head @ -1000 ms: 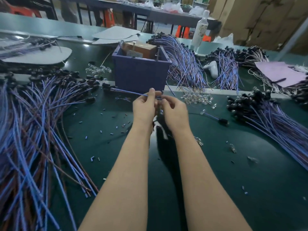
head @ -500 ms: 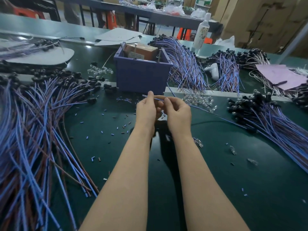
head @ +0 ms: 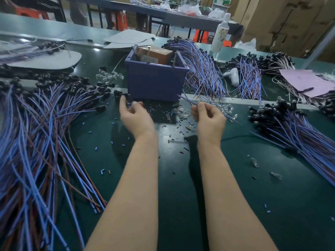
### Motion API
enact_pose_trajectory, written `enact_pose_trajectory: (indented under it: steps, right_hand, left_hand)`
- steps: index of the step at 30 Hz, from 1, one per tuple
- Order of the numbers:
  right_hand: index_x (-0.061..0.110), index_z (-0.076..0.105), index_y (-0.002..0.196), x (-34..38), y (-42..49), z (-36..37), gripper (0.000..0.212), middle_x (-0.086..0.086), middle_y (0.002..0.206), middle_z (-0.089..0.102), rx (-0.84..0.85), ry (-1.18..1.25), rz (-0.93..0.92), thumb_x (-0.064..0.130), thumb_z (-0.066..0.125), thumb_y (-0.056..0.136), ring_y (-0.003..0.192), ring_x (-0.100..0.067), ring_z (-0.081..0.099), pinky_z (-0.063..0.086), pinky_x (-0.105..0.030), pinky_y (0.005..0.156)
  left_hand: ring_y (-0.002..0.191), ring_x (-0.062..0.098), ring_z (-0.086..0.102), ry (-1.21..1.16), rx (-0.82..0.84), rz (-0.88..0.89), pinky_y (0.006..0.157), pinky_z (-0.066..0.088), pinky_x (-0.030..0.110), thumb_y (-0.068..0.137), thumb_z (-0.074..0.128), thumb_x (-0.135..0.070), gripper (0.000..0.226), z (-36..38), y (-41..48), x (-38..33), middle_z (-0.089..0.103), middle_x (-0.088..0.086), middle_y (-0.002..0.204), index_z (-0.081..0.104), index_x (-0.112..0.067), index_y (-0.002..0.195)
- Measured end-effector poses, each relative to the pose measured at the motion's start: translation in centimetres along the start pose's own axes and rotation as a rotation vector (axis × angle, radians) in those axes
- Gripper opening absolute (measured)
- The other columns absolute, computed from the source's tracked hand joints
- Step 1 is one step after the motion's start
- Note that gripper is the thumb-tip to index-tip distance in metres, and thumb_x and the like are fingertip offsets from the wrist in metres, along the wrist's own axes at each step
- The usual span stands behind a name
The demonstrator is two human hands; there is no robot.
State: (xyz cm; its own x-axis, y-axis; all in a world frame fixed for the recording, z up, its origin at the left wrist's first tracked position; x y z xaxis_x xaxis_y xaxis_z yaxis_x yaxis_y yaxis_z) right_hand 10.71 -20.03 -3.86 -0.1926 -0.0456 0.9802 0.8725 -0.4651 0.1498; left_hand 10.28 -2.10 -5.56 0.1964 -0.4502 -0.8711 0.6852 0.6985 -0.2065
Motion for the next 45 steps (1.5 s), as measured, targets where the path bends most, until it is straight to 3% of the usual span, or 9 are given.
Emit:
enact_pose_trajectory:
  steps: [3, 6, 12, 16, 21, 26, 32, 38, 45]
  right_hand:
    - [0.014, 0.063, 0.084, 0.2, -0.7, 1.4, 0.017, -0.002, 0.075, 0.067, 0.084, 0.104, 0.026, 0.007, 0.052, 0.095, 0.065, -0.008, 0.064, 0.053, -0.018, 0.066]
    - [0.012, 0.062, 0.085, 0.3, -0.9, 1.9, 0.017, -0.003, 0.075, 0.068, 0.124, 0.22, 0.088, 0.006, 0.05, 0.096, 0.065, -0.009, 0.064, 0.054, -0.018, 0.066]
    - [0.008, 0.058, 0.081, 0.1, -1.8, 2.8, 0.017, -0.006, 0.072, 0.066, 0.171, 0.366, 0.211, 0.002, 0.05, 0.095, 0.06, -0.011, 0.064, 0.055, -0.021, 0.061]
    - [0.014, 0.054, 0.086, 1.0, -1.9, 2.1, 0.009, -0.003, 0.069, 0.063, 0.107, -0.105, -0.047, 0.008, 0.055, 0.093, 0.062, -0.016, 0.06, 0.05, -0.029, 0.067]
    - [0.014, 0.065, 0.115, 1.9, -2.5, 2.7, 0.025, -0.005, 0.115, 0.061, 0.125, -0.762, -0.472, 0.022, 0.053, 0.095, 0.11, -0.023, 0.049, 0.034, -0.03, 0.096]
    - [0.004, 0.068, 0.098, 1.2, -3.0, 3.5, 0.019, -0.009, 0.091, 0.07, 0.286, -0.566, -0.362, 0.011, 0.05, 0.096, 0.078, -0.017, 0.055, 0.033, -0.02, 0.068]
    - [0.006, 0.065, 0.094, 0.7, -2.2, 2.9, 0.016, -0.01, 0.09, 0.07, 0.183, -0.44, -0.226, 0.013, 0.05, 0.096, 0.078, -0.018, 0.057, 0.04, -0.024, 0.072]
    - [0.014, 0.051, 0.112, 0.2, -1.6, 1.8, 0.02, 0.006, 0.077, 0.066, 0.048, -0.34, -0.159, 0.006, 0.043, 0.095, 0.064, -0.006, 0.053, 0.041, -0.021, 0.07]
    - [0.007, 0.064, 0.111, 0.5, -3.3, 4.3, 0.023, -0.011, 0.105, 0.068, 0.325, -0.569, -0.281, 0.013, 0.046, 0.097, 0.098, -0.024, 0.059, 0.038, -0.024, 0.079]
  left_hand:
    - [0.112, 0.016, 0.045, 0.337, 0.115, 0.273, 0.105, 0.035, 0.029, 0.091, 0.057, -0.014, 0.053, 1.3, -2.0, -0.4, 0.035, 0.009, 0.138, 0.042, -0.019, 0.141]
    - [0.131, 0.023, 0.033, 0.556, 0.207, 0.478, 0.111, 0.026, 0.033, 0.089, 0.062, -0.026, 0.034, 2.6, -3.3, -0.7, 0.036, 0.008, 0.144, 0.063, -0.021, 0.122]
    - [0.09, 0.025, 0.066, 0.406, 0.664, 0.293, 0.09, 0.051, 0.048, 0.092, 0.055, -0.01, 0.013, 4.6, -4.4, 0.9, 0.07, 0.009, 0.091, 0.067, -0.015, 0.09]
    - [0.075, 0.016, 0.067, 0.251, 0.517, 0.262, 0.075, 0.057, 0.036, 0.097, 0.052, -0.015, 0.015, 3.9, -3.1, 0.5, 0.067, 0.008, 0.081, 0.062, -0.011, 0.086]
    - [0.053, -0.008, 0.056, 0.04, 0.229, 0.201, 0.058, 0.046, 0.01, 0.099, 0.047, -0.015, 0.021, 2.2, -1.2, -0.2, 0.06, -0.007, 0.07, 0.058, -0.016, 0.081]
    - [0.058, -0.002, 0.055, 0.067, 0.359, 0.184, 0.062, 0.048, 0.014, 0.095, 0.053, -0.008, 0.01, 3.0, -2.0, 0.3, 0.06, -0.004, 0.072, 0.06, -0.01, 0.088]
    - [0.083, 0.024, 0.063, 0.402, 0.556, 0.284, 0.087, 0.052, 0.043, 0.094, 0.055, -0.015, 0.009, 4.1, -2.8, 1.4, 0.066, 0.006, 0.083, 0.062, -0.013, 0.088]
    - [0.052, 0.004, 0.059, 0.213, 0.349, 0.1, 0.059, 0.051, 0.021, 0.103, 0.032, -0.013, 0.021, 2.8, -1.3, 1.1, 0.062, 0.0, 0.067, 0.053, -0.012, 0.098]
    - [0.064, 0.01, 0.05, 0.277, 0.411, 0.166, 0.074, 0.045, 0.03, 0.098, 0.033, -0.003, 0.026, 3.6, -1.7, 0.8, 0.053, -0.003, 0.068, 0.057, -0.01, 0.104]
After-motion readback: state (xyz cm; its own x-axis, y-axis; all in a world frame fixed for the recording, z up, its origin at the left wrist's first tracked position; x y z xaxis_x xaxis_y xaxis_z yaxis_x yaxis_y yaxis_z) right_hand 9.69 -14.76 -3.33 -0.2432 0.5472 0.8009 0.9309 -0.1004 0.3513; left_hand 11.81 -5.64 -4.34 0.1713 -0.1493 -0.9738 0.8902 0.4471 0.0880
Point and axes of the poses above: each hand's wrist, its own y-axis towards the middle knuckle, its own z-axis out of the palm, x = y × z, the point moved 5 cm from there along y, towards the middle knuckle
